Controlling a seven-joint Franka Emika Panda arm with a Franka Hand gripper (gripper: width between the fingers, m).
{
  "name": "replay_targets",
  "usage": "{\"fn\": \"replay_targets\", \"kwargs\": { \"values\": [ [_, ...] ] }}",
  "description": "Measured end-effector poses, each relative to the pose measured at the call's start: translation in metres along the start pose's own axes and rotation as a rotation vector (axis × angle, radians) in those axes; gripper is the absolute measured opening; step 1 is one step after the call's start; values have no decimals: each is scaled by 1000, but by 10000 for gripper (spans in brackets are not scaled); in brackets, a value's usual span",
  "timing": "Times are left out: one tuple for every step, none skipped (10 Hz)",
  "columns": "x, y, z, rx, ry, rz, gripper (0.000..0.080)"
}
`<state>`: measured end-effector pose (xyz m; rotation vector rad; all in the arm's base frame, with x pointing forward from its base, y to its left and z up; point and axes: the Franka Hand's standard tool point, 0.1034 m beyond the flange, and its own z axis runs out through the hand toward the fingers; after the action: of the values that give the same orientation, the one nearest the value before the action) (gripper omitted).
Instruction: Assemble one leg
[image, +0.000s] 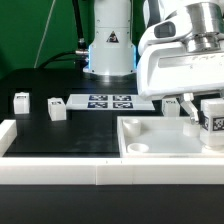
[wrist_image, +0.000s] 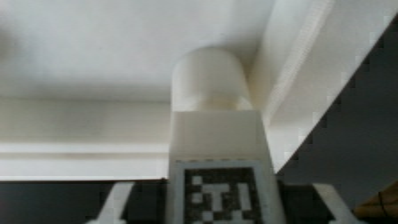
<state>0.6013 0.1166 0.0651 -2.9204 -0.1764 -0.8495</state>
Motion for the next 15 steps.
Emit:
{"fn": "replay_targets", "kwargs": {
  "values": [
    [1,0,0,0,-2,0,313],
    [0,0,0,0,-2,0,313],
    [0,0,0,0,-2,0,487],
    [0,0,0,0,-2,0,487],
    [0,0,0,0,-2,0,613],
    [0,0,0,0,-2,0,638],
    [0,0,0,0,-2,0,638],
    [0,0,0,0,-2,0,648],
    [0,0,0,0,-2,0,648],
    [1,-1,-1,1,-2,1,649],
    [5,-4,-9,2,-4,2,649],
    [8,-2,-15,2,-21,2,649],
    [10,0,-18,7,-71,7,649],
    [12,0,-19,6,-59,7,649],
    [8,0,-17,9,-80,7,649]
  ]
}}
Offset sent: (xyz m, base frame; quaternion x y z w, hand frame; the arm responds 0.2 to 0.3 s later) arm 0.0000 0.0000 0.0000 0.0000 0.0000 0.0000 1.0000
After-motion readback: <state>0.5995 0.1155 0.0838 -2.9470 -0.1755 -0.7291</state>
